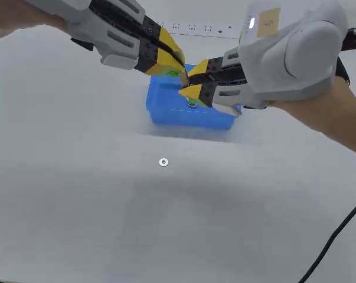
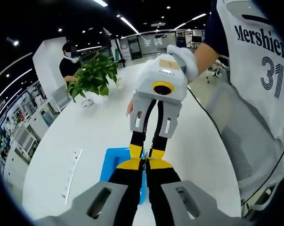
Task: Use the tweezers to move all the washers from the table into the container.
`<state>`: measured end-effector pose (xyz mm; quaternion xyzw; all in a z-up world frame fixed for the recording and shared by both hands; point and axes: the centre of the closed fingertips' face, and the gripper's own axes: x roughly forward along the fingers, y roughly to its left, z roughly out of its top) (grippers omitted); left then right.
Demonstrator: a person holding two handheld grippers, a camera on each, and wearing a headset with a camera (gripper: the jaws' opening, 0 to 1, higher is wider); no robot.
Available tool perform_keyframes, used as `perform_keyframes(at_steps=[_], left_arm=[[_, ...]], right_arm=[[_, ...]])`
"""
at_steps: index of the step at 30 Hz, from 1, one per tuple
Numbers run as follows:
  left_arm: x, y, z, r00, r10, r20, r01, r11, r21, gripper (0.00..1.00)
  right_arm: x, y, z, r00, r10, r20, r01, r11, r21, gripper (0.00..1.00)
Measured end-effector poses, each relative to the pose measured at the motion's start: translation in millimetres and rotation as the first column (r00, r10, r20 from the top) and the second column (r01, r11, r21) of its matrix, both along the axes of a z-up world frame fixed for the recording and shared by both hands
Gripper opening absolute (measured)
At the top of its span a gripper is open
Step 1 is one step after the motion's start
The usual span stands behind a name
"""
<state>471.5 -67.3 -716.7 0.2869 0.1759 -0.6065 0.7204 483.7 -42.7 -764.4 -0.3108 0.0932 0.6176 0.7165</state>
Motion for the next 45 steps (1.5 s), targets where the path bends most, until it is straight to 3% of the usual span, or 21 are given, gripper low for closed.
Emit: perform_keyframes(at_steps=[12, 20, 24, 31, 45], left_arm=[[31.8, -0.5, -26.2, 1.0, 0.012, -0.029, -0.012, 1.0, 0.015, 0.07], [46.1, -2.3, -42.8, 0.999, 0.014, -0.051, -0.013, 1.0, 0.014, 0.07], [53.8, -4.5, -54.6, 0.997, 0.019, -0.07, -0.018, 1.0, 0.015, 0.07], [61.5, -6.2, -68.9, 0.995, 0.025, -0.096, -0.024, 1.0, 0.013, 0.07], [59.2, -5.6, -74.6, 0.992, 0.031, -0.124, -0.029, 0.999, 0.016, 0.07]], right_arm=[[34.1, -1.7, -30.0, 1.0, -0.013, -0.026, 0.013, 1.0, -0.019, 0.1], [46.6, -4.4, -45.0, 0.998, -0.039, -0.049, 0.038, 0.999, -0.027, 0.1], [56.7, -5.4, -59.8, 0.996, -0.056, -0.065, 0.053, 0.998, -0.038, 0.1], [64.8, -6.7, -76.7, 0.992, -0.076, -0.104, 0.072, 0.997, -0.041, 0.1], [58.9, -6.0, -78.8, 0.991, -0.076, -0.106, 0.07, 0.996, -0.057, 0.1]])
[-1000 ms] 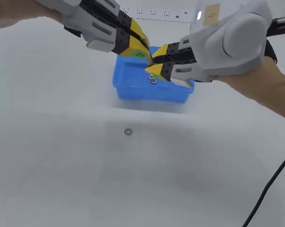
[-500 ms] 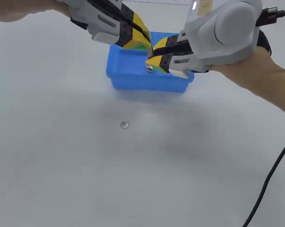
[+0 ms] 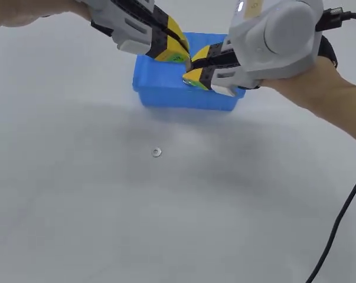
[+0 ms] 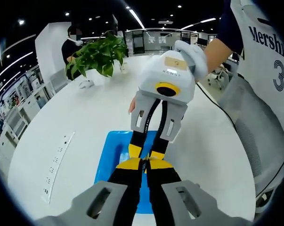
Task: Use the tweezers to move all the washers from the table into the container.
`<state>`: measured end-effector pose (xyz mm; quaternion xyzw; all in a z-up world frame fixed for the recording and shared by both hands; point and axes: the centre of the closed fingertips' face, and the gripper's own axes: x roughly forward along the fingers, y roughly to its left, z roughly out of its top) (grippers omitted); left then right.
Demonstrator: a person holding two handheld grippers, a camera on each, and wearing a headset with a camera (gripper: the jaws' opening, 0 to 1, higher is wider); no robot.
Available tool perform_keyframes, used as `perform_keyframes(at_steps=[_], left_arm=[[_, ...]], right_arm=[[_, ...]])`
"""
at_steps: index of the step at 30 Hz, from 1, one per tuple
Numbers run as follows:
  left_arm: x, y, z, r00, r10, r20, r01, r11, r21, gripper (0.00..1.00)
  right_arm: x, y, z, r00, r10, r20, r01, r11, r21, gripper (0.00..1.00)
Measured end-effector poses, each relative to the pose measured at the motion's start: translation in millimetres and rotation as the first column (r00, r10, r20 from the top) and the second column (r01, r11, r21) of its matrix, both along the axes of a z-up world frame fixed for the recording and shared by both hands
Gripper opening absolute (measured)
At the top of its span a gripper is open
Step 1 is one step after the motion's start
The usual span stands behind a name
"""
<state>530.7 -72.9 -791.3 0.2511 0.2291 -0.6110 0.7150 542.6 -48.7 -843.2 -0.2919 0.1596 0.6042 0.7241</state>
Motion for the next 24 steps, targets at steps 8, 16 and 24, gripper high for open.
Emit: perform_keyframes(at_steps=[8, 16, 24], left_arm=[[-5.5, -1.7, 18.1, 1.0, -0.004, 0.028, 0.004, 1.0, -0.007, 0.07], [-15.4, -0.1, 40.8, 0.998, -0.011, 0.063, 0.011, 1.0, 0.004, 0.07], [-41.3, 6.7, 59.3, 0.996, -0.034, 0.082, 0.032, 0.999, 0.029, 0.07]], right_arm=[[-4.5, -1.0, 17.3, 1.0, -0.002, 0.026, 0.002, 1.0, 0.01, 0.11], [-15.8, 0.7, 43.4, 0.999, 0.003, 0.048, -0.005, 0.999, 0.036, 0.11], [-40.6, 7.9, 60.4, 0.997, 0.035, 0.074, -0.038, 0.998, 0.039, 0.11]])
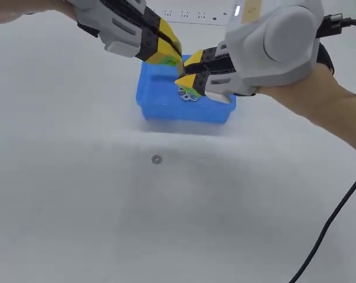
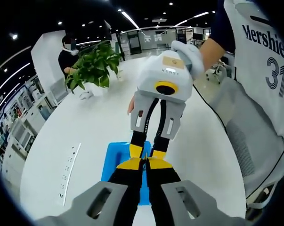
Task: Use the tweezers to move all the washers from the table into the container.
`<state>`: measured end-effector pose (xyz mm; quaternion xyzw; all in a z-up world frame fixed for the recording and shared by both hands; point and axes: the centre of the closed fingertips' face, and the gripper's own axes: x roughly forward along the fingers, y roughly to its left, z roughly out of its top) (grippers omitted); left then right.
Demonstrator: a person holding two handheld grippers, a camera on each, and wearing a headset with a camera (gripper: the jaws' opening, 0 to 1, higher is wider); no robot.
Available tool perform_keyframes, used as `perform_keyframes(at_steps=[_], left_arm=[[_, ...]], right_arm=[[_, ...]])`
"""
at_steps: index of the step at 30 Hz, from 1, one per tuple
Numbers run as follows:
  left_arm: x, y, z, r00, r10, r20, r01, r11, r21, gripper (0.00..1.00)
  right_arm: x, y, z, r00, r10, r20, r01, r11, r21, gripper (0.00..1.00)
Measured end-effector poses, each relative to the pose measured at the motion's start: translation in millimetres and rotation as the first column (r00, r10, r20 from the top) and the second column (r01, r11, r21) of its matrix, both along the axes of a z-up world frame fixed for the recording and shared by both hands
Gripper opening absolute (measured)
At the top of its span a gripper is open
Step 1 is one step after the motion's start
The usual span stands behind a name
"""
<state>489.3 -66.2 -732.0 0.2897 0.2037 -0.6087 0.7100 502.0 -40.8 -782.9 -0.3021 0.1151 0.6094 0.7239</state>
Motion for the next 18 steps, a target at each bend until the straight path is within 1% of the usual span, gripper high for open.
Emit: perform_keyframes(at_steps=[4, 9, 13, 18], left_arm=[[-12.0, 5.4, 6.8, 1.0, 0.003, 0.003, -0.003, 1.0, 0.012, 0.07], [-27.0, 10.3, 12.1, 1.0, 0.009, 0.01, -0.009, 1.0, 0.019, 0.07], [-38.3, 12.1, 15.6, 1.0, 0.022, 0.011, -0.022, 1.0, 0.007, 0.07], [-50.0, 13.1, 14.7, 0.999, 0.033, 0.004, -0.033, 0.999, -0.008, 0.07]], right_arm=[[-14.1, 5.4, 10.1, 1.0, 0.013, 0.004, -0.013, 1.0, 0.01, 0.11], [-31.4, 11.4, 17.2, 0.999, 0.03, 0.012, -0.031, 0.999, 0.014, 0.11], [-44.1, 15.0, 21.7, 0.999, 0.038, 0.007, -0.039, 0.999, 0.022, 0.11], [-57.4, 17.2, 21.7, 0.998, 0.056, 0.004, -0.056, 0.998, 0.017, 0.11]])
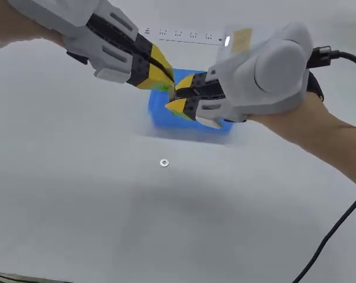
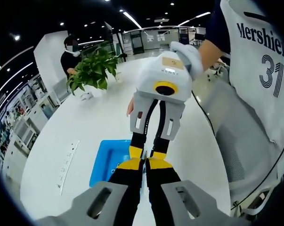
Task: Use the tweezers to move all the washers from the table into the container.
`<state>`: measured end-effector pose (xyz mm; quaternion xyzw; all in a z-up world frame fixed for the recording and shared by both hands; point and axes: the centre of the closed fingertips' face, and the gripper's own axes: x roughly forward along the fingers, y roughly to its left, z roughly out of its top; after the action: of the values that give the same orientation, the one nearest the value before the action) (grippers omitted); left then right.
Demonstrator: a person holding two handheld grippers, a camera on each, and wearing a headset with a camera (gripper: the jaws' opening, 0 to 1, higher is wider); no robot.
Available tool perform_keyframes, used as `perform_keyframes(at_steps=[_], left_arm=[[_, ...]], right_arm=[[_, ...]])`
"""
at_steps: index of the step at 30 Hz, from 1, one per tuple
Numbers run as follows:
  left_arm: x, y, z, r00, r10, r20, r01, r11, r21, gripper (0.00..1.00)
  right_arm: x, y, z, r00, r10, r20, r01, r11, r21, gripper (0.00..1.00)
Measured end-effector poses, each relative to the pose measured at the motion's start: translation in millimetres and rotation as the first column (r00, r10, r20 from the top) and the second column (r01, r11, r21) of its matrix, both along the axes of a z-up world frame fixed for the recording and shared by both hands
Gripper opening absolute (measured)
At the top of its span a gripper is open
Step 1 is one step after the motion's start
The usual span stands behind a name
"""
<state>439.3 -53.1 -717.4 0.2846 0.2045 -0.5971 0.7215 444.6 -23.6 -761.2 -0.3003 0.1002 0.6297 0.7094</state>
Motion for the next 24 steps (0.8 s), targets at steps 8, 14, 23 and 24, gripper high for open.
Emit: perform_keyframes(at_steps=[8, 14, 23, 24], left_arm=[[-20.2, 3.3, -7.7, 1.0, 0.015, -0.023, -0.015, 1.0, -0.016, 0.07], [-31.7, 6.6, -18.7, 0.998, 0.032, -0.056, -0.033, 0.999, -0.026, 0.07], [-42.8, 6.8, -37.7, 0.995, 0.043, -0.094, -0.046, 0.998, -0.03, 0.07], [-42.0, 7.6, -43.5, 0.994, 0.044, -0.097, -0.047, 0.998, -0.031, 0.07]], right_arm=[[-20.7, 3.4, -7.8, 0.999, 0.027, -0.022, -0.028, 1.0, -0.013, 0.11], [-33.3, 6.3, -18.5, 0.998, 0.041, -0.053, -0.042, 0.999, -0.012, 0.11], [-43.9, 5.6, -36.7, 0.994, 0.059, -0.091, -0.061, 0.998, -0.024, 0.1], [-44.2, 5.5, -38.3, 0.993, 0.059, -0.098, -0.061, 0.998, -0.025, 0.1]])
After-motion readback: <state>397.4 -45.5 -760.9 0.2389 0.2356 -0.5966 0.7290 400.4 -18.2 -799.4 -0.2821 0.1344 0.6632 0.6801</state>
